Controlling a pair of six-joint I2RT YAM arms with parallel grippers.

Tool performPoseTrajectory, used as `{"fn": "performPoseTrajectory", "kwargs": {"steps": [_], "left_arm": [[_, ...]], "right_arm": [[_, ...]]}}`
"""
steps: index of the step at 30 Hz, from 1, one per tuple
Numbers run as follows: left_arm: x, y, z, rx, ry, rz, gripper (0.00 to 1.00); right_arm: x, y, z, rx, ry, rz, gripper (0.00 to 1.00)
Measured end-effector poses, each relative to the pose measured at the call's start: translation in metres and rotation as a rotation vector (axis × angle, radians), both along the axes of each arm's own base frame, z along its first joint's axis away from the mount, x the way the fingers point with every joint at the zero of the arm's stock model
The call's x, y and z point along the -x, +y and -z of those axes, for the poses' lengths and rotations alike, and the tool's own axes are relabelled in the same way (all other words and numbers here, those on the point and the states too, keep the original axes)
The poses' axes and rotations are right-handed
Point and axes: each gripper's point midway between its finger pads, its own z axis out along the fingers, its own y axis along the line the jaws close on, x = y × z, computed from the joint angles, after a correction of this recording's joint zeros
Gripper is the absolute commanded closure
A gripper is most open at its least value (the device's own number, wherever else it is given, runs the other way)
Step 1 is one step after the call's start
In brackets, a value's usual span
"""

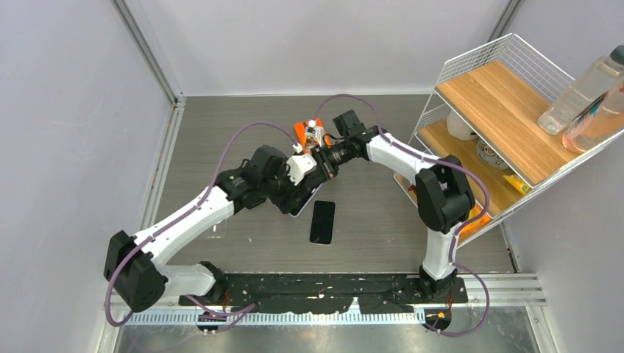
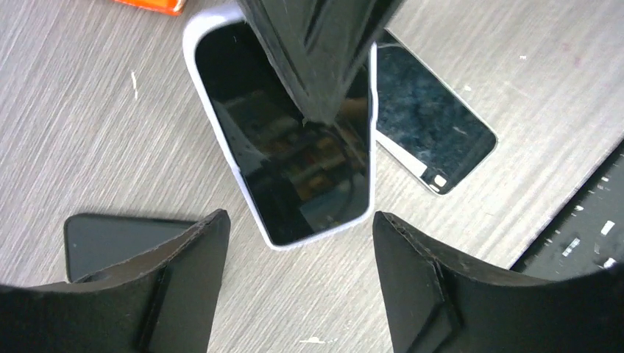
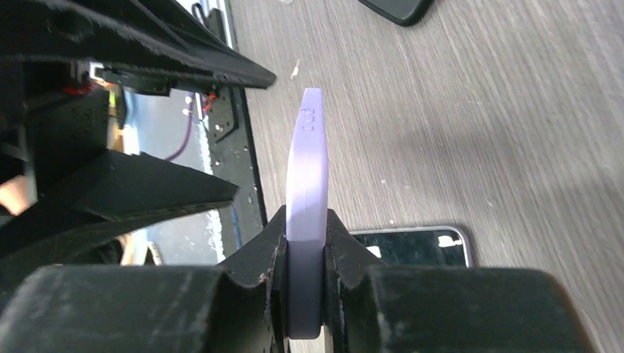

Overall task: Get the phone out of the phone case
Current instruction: Pick up the phone at the center of the board.

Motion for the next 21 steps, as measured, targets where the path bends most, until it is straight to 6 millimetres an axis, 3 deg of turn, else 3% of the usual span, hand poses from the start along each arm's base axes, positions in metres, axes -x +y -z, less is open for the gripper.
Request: {"fn": "performPoseTrajectory", "kwargs": {"steps": [4,11,16,21], "left_arm": [[0.008,0.003,-0.019,0.050,-0.001,0.048,0.21],[0.005,0.020,-0.087,0.244,-0.035,0.109,0.11],[0.034,0.005,-0.117,0.361,-0.002,0.288,0.10],[0.055,-0.013,-0.126,0.471,0.105,0.399,0.16]], "right_arm": [[0.001,-0.017,-0.016,0.035,-0.113,-0.009,0.95],[0.017,-0.041,-0.075,0.004,-0.359,-0.072,0.95],[0.037,-0.048,-0.117,-0.074,-0.478,-0.137,0.95],[0.054,-0.050,-0.145,-0.154,-0.540,-0.177,0.95]]}}
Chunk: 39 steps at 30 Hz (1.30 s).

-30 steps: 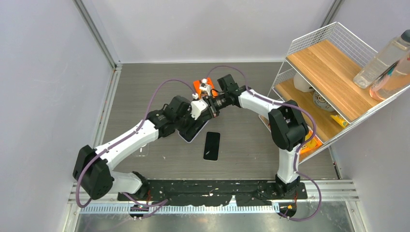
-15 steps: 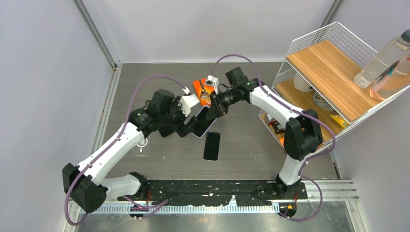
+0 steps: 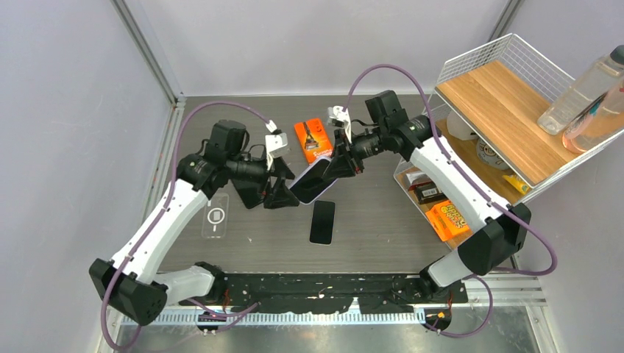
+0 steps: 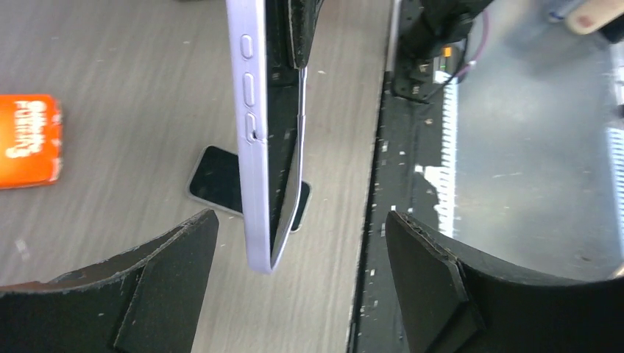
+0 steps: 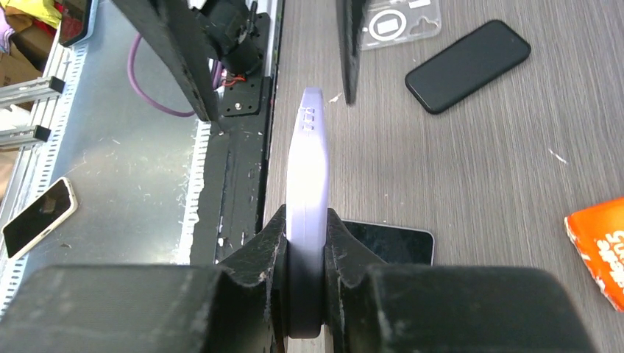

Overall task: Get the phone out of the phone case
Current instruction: Pick up the phone at the center of the board, then remove the phone case from the phone.

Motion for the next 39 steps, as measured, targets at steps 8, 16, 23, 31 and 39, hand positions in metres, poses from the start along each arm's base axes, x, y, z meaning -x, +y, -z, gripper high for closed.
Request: {"fn": "performPoseTrajectory", "kwargs": {"steps": [8,16,23,31,39], "left_arm": [[0.006,-0.022,0.007,0.070,0.217,0.097,0.49],[0.017,-0.031,0.008,0.098,0.276,0.173,1.00],[0.017,-0.033,0.010,0.074,0.221,0.191,1.00],[0.024,-0.034,0.021,0.009,0.223,0.183,1.00],[0.022,-0.030,0.026,-0.037,0.170,0.157,1.00]], "right_arm": [[0.018,0.003,-0.024,-0.059,-0.058,-0.043,0.95],[0.022,0.003,-0.035,-0.082,-0.065,-0.037,0.95],[0.020,0.002,-0.037,-0.081,-0.019,-0.005,0.51],[0.014,0.010,-0.048,-0.126,-0.048,0.003,0.53],[0.017,0.013,-0.044,-0.140,0.021,-0.014,0.94]]}}
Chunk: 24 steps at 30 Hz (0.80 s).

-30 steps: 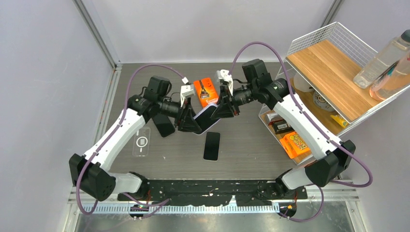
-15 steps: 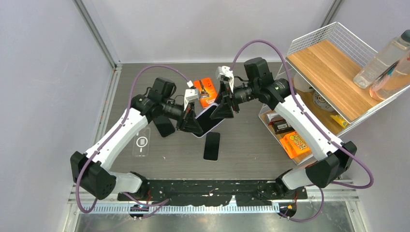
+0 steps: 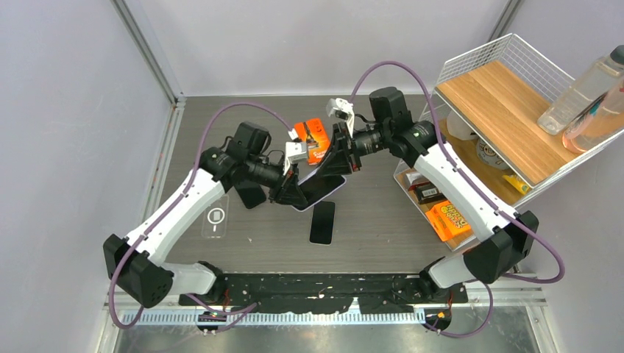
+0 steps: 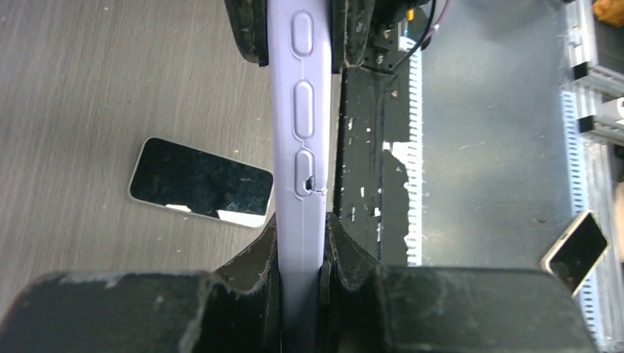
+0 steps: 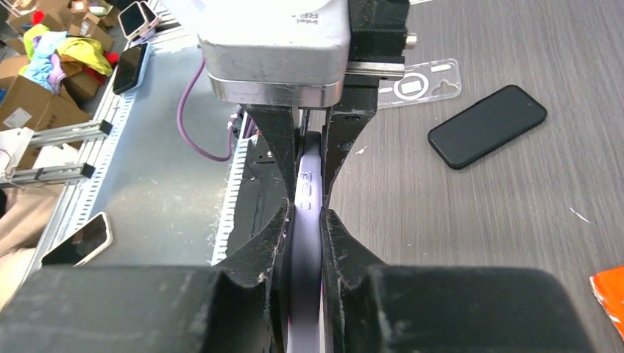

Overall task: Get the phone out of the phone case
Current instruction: Remove the phone case from the phone.

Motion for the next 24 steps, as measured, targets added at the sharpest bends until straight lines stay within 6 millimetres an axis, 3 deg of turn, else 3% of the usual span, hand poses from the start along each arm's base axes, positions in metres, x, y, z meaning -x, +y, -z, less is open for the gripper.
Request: {"fn": "performPoseTrajectory", "kwargs": {"steps": [11,24], "left_arm": [[-0.004,0.022,0.009,-0.185,-0.266,-0.082,1.00],[-0.018,0.047,0.026,-0.469,-0.484,-0.198,1.00]], "right_arm": [[0.005,0.010,0.009,-0.090,0.117,-0.119,0.95],[-0.002,0.022,0.036,-0.139,0.299,-0.246,0.95]]}}
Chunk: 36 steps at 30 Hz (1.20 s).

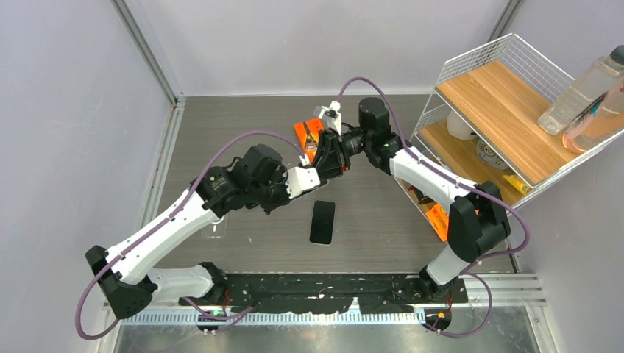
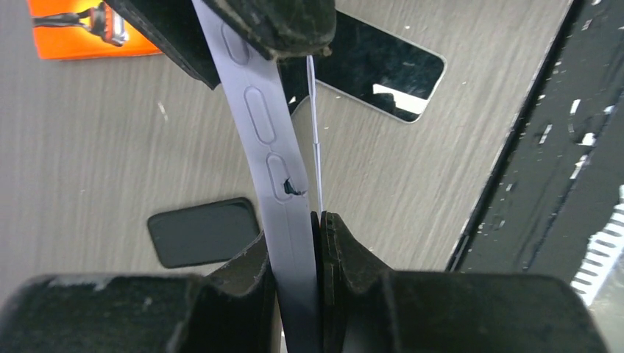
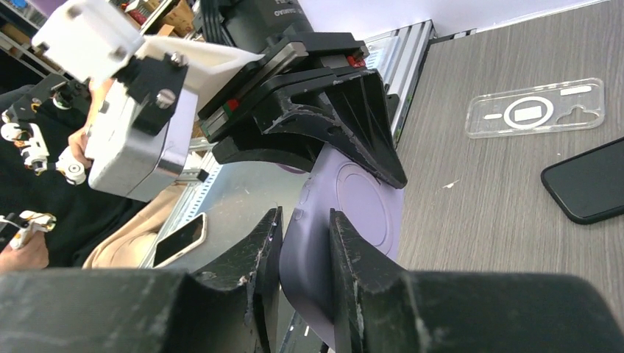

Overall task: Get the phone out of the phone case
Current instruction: Remove the phone case from the phone.

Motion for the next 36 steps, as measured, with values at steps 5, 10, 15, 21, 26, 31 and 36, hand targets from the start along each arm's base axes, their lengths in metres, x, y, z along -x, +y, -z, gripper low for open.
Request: {"fn": "performPoseTrajectory", "kwargs": {"steps": [5,10,15,21,26,31,36], "left_arm": [[-0.006,0.006,-0.001,-0.069,-0.083,-0.012,1.00],[-0.009,0.011,0.000,-0.113,-0.121,-0.005,1.00],[-0.011,0.015,0.001,-0.150,-0.146,0.010,1.00],[-0.013,0.021,0.002,-0.197,-0.171,0.036,1.00],[-0.014,0.026,0.003,-0.237,-0.195,0.062,1.00],[-0.014,0.027,0.005,-0.251,-0.200,0.081,1.00],[-0.007,0.015,-0.001,-0.160,-0.181,0.136,1.00]], "right_arm": [[-0.001,0.001,0.004,0.020,0.040,0.000,0.95],[-0.003,0.002,0.008,0.046,0.076,0.023,0.95],[-0.005,0.004,0.016,0.083,0.123,0.050,0.95],[-0.008,0.006,0.026,0.135,0.192,0.062,0.95],[-0.013,0.009,0.039,0.201,0.272,0.087,0.95],[-0.021,0.011,0.046,0.248,0.275,0.140,0.72],[-0.049,0.001,0.057,0.293,0.200,0.274,0.44]]}}
